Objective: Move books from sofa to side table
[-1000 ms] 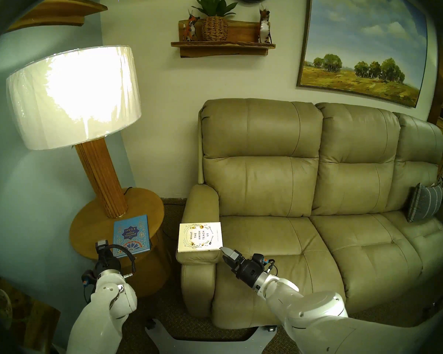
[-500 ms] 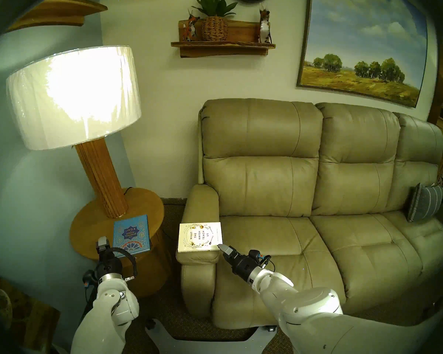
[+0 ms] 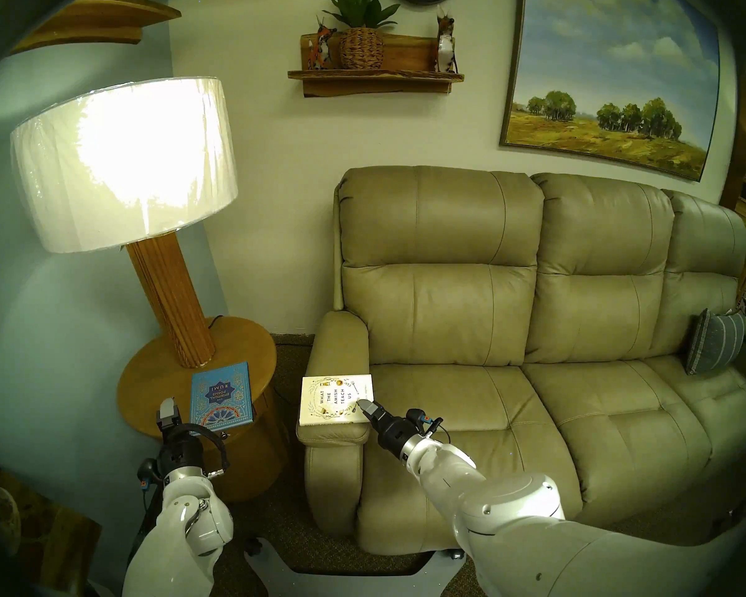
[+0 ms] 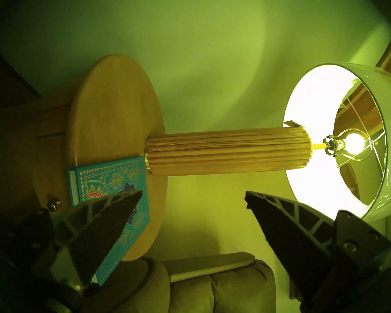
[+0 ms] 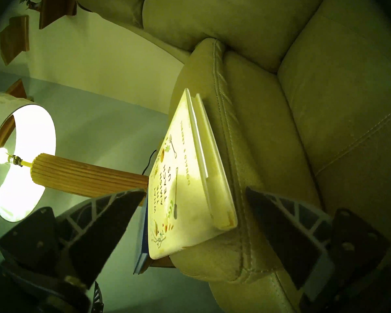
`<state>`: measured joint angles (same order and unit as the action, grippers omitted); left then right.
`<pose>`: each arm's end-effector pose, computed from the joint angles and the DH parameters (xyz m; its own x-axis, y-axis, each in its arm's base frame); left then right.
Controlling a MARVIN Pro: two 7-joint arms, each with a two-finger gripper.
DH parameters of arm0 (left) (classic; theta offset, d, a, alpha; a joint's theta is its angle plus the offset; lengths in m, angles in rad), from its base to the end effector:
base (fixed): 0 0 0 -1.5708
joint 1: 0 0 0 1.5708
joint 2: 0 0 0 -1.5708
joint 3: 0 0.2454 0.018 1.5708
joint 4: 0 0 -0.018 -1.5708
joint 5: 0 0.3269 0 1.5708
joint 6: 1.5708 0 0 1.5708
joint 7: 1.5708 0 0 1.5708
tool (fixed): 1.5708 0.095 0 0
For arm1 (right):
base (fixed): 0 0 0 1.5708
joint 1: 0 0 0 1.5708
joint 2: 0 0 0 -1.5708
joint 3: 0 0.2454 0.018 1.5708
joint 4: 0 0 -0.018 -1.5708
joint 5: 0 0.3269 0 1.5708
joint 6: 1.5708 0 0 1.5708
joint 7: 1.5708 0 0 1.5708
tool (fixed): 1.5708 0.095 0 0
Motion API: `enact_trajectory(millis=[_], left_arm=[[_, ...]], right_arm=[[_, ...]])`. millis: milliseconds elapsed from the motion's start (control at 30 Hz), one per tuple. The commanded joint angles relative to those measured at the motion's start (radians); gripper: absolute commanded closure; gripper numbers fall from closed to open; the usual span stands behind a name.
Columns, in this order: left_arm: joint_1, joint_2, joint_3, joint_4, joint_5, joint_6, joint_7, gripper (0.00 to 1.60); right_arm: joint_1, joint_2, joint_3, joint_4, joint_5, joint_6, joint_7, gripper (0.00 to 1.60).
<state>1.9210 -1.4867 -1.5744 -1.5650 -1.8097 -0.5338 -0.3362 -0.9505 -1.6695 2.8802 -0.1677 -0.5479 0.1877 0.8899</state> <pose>0.3137 0.0737 -0.3709 -0.5264 0.8485 0.0539 0.0677 -0.0214 0.9975 0.4170 0.0608 -0.4810 0.6480 -0.6889 0.3247 0.0303 -0.4028 -0.9148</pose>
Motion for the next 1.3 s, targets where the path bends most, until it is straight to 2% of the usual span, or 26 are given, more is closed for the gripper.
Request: enact_trajectory(millis=[0,100,167,267,300,333,400,467,600,633,700,833,1033,1067,1133,1267], left_arm=[[-0.002,-0.005,-0.011,0.006,-0.02,0.027,-0.068,0.0],[0.0,-0.008,-0.015,0.009,-0.028,0.037,-0.087,0.0],[0.001,-0.01,-0.019,0.011,-0.033,0.042,-0.098,0.0],[0.002,-0.012,-0.024,0.014,-0.042,0.052,-0.114,0.0],[0.004,-0.014,-0.028,0.017,-0.048,0.059,-0.126,0.0],[0.004,-0.014,-0.028,0.017,-0.048,0.059,-0.126,0.0],[0.006,-0.015,-0.033,0.021,-0.056,0.071,-0.143,0.0],[0.007,-0.015,-0.034,0.023,-0.058,0.075,-0.15,0.0],[0.012,-0.015,-0.033,0.033,-0.066,0.102,-0.182,0.0],[0.013,-0.017,-0.032,0.034,-0.068,0.106,-0.189,0.0],[0.014,-0.018,-0.032,0.038,-0.072,0.118,-0.207,0.0],[0.018,-0.02,-0.031,0.042,-0.08,0.14,-0.239,0.0],[0.034,-0.021,-0.026,0.036,-0.09,0.177,-0.285,0.0],[0.038,-0.021,-0.025,0.034,-0.093,0.185,-0.293,0.0],[0.042,-0.021,-0.023,0.03,-0.097,0.193,-0.3,0.0],[0.055,-0.023,-0.016,0.026,-0.107,0.216,-0.321,0.0]], right_arm=[[0.041,-0.035,0.0,0.014,0.009,-0.018,-0.019,0.86],[0.046,-0.039,0.0,0.019,0.01,-0.022,-0.048,0.85],[0.05,-0.043,0.0,0.022,0.012,-0.026,-0.059,0.99],[0.057,-0.047,0.0,0.027,0.017,-0.03,-0.067,1.02],[0.059,-0.049,0.0,0.028,0.018,-0.043,-0.072,1.29],[0.059,-0.049,0.0,0.028,0.018,-0.043,-0.072,1.29],[0.056,-0.042,0.0,0.027,0.021,-0.066,-0.049,1.6],[0.054,-0.038,0.0,0.028,0.023,-0.071,-0.038,1.6],[0.038,-0.023,0.0,0.038,0.029,-0.109,0.056,1.6],[0.038,-0.021,-0.003,0.044,0.028,-0.12,0.052,1.6],[0.03,-0.018,-0.002,0.049,0.031,-0.134,0.101,1.6],[0.027,-0.018,0.0,0.055,0.034,-0.152,0.142,1.6],[0.033,-0.034,0.0,0.061,0.082,-0.118,0.222,1.6],[0.032,-0.036,0.0,0.062,0.099,-0.105,0.272,1.6],[0.037,-0.043,0.0,0.063,0.115,-0.096,0.255,1.6],[0.041,-0.063,0.0,0.064,0.143,-0.056,0.311,1.6]])
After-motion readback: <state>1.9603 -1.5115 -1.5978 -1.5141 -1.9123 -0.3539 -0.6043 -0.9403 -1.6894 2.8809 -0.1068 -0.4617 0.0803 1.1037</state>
